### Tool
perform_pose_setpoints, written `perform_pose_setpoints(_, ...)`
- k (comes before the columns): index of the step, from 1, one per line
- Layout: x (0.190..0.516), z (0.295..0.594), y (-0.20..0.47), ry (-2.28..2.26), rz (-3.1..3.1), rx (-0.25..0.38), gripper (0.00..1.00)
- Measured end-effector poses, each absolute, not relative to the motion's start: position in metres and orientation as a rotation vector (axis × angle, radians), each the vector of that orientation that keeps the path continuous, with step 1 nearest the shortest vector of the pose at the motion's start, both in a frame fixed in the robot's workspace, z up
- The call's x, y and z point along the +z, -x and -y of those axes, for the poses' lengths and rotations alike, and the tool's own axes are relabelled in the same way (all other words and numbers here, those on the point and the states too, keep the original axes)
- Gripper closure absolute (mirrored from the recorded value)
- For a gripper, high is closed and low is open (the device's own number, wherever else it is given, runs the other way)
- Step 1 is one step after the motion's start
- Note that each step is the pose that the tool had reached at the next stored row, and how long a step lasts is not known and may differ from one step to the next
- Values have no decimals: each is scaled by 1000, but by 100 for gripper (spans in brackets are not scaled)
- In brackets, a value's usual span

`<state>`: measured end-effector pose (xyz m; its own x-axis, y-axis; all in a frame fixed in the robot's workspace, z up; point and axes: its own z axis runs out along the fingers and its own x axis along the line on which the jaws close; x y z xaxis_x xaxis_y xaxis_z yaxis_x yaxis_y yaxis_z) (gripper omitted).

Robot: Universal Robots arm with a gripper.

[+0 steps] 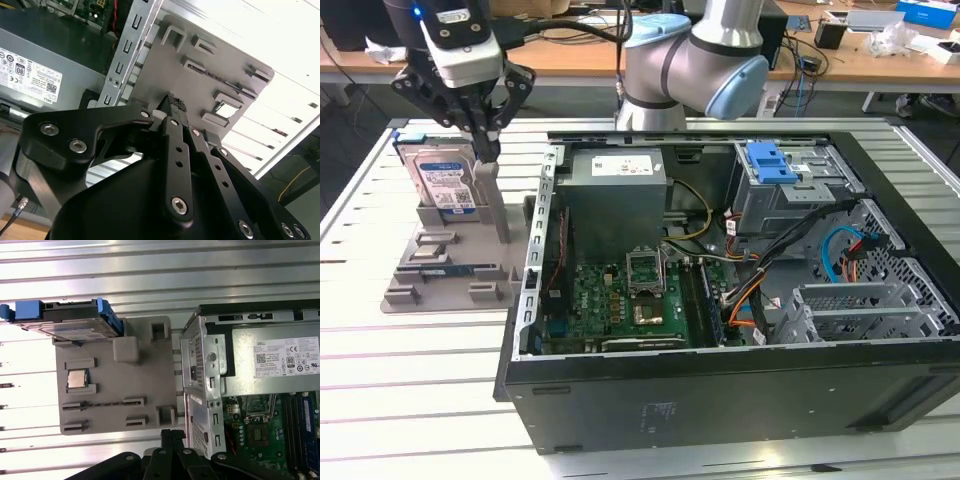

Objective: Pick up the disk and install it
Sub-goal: 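Reach for the disk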

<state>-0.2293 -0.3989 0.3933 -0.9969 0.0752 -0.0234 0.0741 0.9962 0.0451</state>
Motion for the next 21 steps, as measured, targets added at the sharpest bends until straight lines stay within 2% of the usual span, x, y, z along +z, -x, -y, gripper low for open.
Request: perform_pose_setpoints(21,393,398,298,-117,-3114,69,89)
